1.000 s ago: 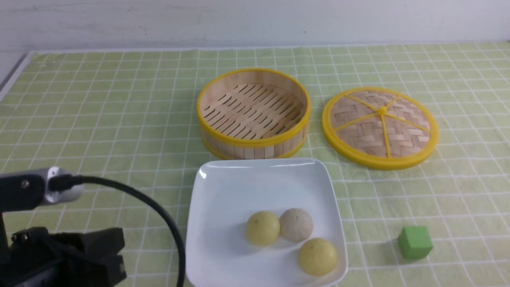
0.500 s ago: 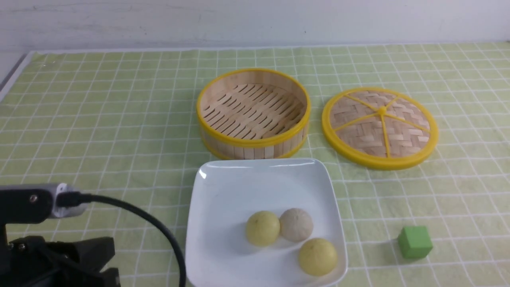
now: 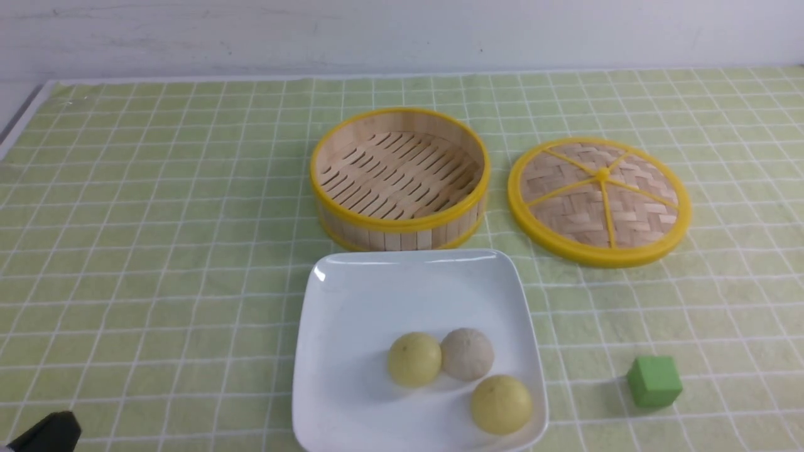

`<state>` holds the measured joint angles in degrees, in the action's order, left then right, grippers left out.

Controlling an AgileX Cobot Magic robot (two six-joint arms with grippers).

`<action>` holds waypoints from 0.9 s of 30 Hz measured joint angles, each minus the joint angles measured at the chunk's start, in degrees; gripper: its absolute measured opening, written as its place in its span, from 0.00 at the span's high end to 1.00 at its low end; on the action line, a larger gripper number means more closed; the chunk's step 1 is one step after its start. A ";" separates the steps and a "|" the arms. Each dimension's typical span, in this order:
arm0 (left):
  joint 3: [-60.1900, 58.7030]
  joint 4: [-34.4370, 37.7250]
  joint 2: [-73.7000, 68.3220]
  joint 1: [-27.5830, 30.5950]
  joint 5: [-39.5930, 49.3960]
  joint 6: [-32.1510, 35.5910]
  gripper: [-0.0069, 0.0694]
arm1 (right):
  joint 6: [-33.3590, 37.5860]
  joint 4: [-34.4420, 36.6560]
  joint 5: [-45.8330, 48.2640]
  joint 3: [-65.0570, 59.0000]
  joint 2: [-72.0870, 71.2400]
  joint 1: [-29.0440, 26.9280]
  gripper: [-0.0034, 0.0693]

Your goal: Put the steamed buns into the plate on the green tablecloth.

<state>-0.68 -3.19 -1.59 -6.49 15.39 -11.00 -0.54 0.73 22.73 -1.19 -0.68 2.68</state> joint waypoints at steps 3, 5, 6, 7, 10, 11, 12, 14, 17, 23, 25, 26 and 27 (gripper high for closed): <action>-0.88 -0.59 1.90 2.87 1.44 0.16 0.84 | 0.00 0.00 0.00 0.00 0.00 0.00 0.82; -0.88 -0.65 2.23 4.01 3.25 0.22 0.84 | 0.00 0.00 0.00 0.00 0.00 0.00 0.82; -0.88 -0.65 2.23 4.12 3.99 0.22 0.84 | 0.00 0.00 0.00 0.00 0.00 0.00 0.82; -0.88 -0.65 2.23 4.18 4.99 0.22 0.84 | 0.00 0.00 0.00 0.00 0.00 0.00 0.82; -0.82 -0.53 2.23 3.87 5.50 0.28 0.84 | 0.00 0.00 0.00 0.00 0.00 0.00 0.82; -0.82 -0.53 2.23 3.87 5.49 0.28 0.84 | 0.00 0.00 0.00 0.00 0.00 0.00 0.82; -0.82 -0.53 2.23 3.87 5.55 0.43 0.83 | 0.00 0.00 0.00 0.00 0.00 0.00 0.82; -0.82 -0.53 2.23 3.84 5.61 0.43 0.83 | 0.00 0.00 0.00 0.00 0.00 0.00 0.81; -0.82 -0.69 2.23 3.84 5.61 0.43 0.82 | 0.54 0.00 0.00 0.00 0.00 0.00 0.80; -0.82 -0.86 2.23 3.84 5.64 0.43 0.82 | 0.54 0.00 0.00 0.00 0.00 0.00 0.80; -0.82 -0.88 2.23 3.84 5.64 0.43 0.82 | 0.54 0.00 0.00 0.00 0.00 0.00 0.79; -0.82 -0.88 2.23 3.84 5.64 0.43 0.82 | 0.54 0.00 0.00 0.00 0.00 0.00 0.79; -0.82 -0.92 2.23 3.84 5.64 0.43 0.82 | 0.54 0.00 0.00 0.00 0.00 0.00 0.79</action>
<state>-1.50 -4.11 0.64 -2.65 21.03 -10.58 0.00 0.73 22.73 -1.19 -0.68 2.68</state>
